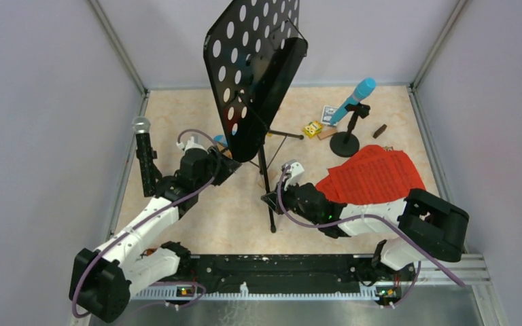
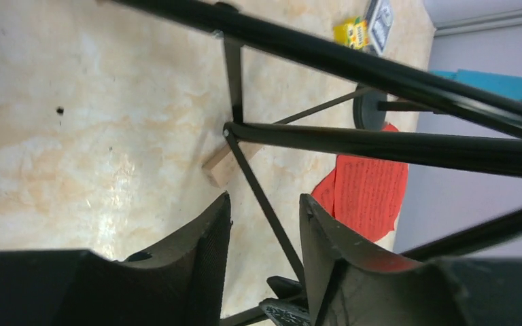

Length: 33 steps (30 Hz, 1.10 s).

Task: Pack up the instrument practice props

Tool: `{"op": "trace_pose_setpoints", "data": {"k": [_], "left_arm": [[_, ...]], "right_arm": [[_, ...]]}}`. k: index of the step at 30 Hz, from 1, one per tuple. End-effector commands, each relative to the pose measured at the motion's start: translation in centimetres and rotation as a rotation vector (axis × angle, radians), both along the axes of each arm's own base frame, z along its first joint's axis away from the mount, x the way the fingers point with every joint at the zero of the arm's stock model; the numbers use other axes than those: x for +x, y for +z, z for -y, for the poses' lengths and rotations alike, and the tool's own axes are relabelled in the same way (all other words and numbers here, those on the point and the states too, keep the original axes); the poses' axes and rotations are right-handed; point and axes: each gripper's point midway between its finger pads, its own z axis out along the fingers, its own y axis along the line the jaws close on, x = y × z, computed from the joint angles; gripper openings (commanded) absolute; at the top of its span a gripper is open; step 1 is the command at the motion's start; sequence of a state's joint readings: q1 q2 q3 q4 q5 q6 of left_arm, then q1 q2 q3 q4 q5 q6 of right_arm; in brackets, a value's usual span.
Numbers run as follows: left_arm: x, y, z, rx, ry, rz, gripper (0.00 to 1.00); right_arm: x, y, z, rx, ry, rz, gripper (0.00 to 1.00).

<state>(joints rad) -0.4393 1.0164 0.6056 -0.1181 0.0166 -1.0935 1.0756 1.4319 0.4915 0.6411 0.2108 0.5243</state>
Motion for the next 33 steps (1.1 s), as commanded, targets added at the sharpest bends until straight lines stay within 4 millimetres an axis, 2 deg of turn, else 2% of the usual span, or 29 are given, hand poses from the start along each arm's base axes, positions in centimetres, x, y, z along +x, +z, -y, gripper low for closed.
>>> {"op": "trace_pose_setpoints", "data": {"k": [1,5,7,10,12,17,21,25,33], "left_arm": [[1.4,6.4,-1.2,0.144,-0.050,0.283,0.52],[0.7,11.6,-0.1,0.171,-0.174,0.558,0.79],[0.1,13.8,0.4,0.166,-0.214,0.678,0.89],[-0.6,16.1,1.0,0.137,-0.253,0.790,0.93],[-0.7,16.9,1.6,0.121,-0.281,0.823,0.94],[0.6,16.5,3.0,0.126,-0.333,0.780,0.95],[1.3,15.4,3.9,0.121,-0.371,0.739,0.93],[1.9,14.5,3.8,0.122,-0.349,0.705,0.80],[2.3,14.2,3.8,0.095,-0.323,0.687,0.66]], "right_arm": [[0.3,-2.3,0.8,-0.039,-0.064,-0.102,0.00],[0.3,-2.4,0.7,-0.037,-0.063,-0.104,0.00],[0.3,-2.4,0.7,-0.035,-0.063,-0.106,0.00],[0.3,-2.5,0.6,-0.035,-0.062,-0.110,0.00],[0.3,-2.6,0.5,-0.036,-0.060,-0.113,0.00],[0.3,-2.7,0.3,-0.040,-0.053,-0.119,0.00],[0.2,-2.7,0.3,-0.043,-0.054,-0.121,0.00],[0.3,-2.8,0.4,-0.045,-0.056,-0.122,0.00],[0.2,-2.9,0.5,-0.048,-0.057,-0.125,0.00]]}}
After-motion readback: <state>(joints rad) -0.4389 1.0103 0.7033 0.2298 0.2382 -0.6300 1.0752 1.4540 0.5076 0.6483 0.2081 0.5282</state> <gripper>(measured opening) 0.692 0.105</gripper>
